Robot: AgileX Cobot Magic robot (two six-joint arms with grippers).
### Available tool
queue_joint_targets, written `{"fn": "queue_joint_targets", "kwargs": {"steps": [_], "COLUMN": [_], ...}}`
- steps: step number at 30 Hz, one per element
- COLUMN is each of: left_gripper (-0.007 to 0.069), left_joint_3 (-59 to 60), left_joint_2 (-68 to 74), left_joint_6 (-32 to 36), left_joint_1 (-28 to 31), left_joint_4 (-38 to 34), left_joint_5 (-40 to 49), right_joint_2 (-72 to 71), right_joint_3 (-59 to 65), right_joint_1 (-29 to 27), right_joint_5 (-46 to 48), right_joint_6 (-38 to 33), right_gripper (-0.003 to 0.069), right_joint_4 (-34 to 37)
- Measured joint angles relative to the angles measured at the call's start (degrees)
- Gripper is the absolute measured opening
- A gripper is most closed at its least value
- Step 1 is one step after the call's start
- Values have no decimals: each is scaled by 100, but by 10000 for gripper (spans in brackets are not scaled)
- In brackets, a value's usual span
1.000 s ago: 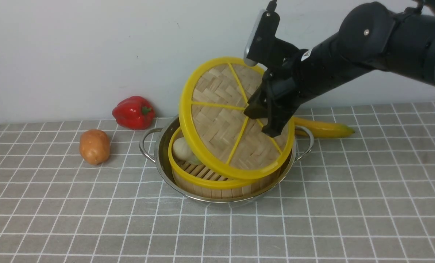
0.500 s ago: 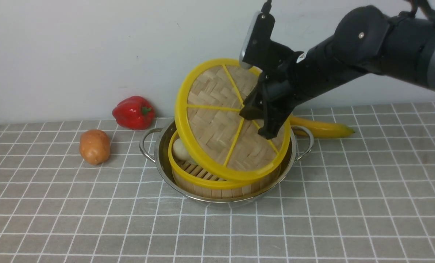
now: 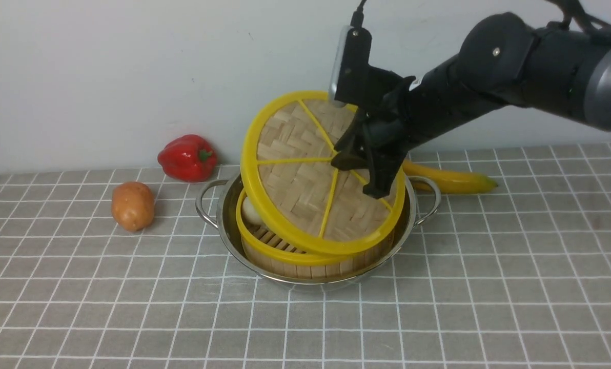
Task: Place the steamer in the pot on the grey tablecloth, and put the lid on the steamer.
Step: 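Place the bamboo steamer lid onto the steamer basket in the pot with the right gripper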
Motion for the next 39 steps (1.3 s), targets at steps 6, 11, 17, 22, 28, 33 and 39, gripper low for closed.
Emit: {"fn": "queue_joint_targets", "kwargs": {"steps": [6, 11, 17, 22, 28, 33, 39], "left_gripper": [243, 243, 243, 243, 243, 243, 243], "left_joint_3": [0, 0, 0, 0, 0, 0, 0], "left_joint_2": [0, 0, 0, 0, 0, 0, 0], "left_joint_6": [0, 0, 0, 0, 0, 0, 0], "left_joint_1": [0, 0, 0, 0, 0, 0, 0], "left_joint_4": [0, 0, 0, 0, 0, 0, 0], "left_joint_5": [0, 0, 0, 0, 0, 0, 0], "right_joint_2": [0, 0, -14, -138, -152, -109, 76], "right_joint_3": [-144, -144, -144, -144, -145, -145, -145], "right_joint_1": [2, 2, 2, 2, 2, 2, 2], "right_joint_5": [164, 216, 249, 284, 397, 318, 286], "right_joint_6": [-17, -11, 17, 413, 563, 563, 563], "right_gripper": [147, 147, 147, 147, 147, 147, 147], "right_joint_4": [117, 139, 124, -192, -433, -433, -437]}}
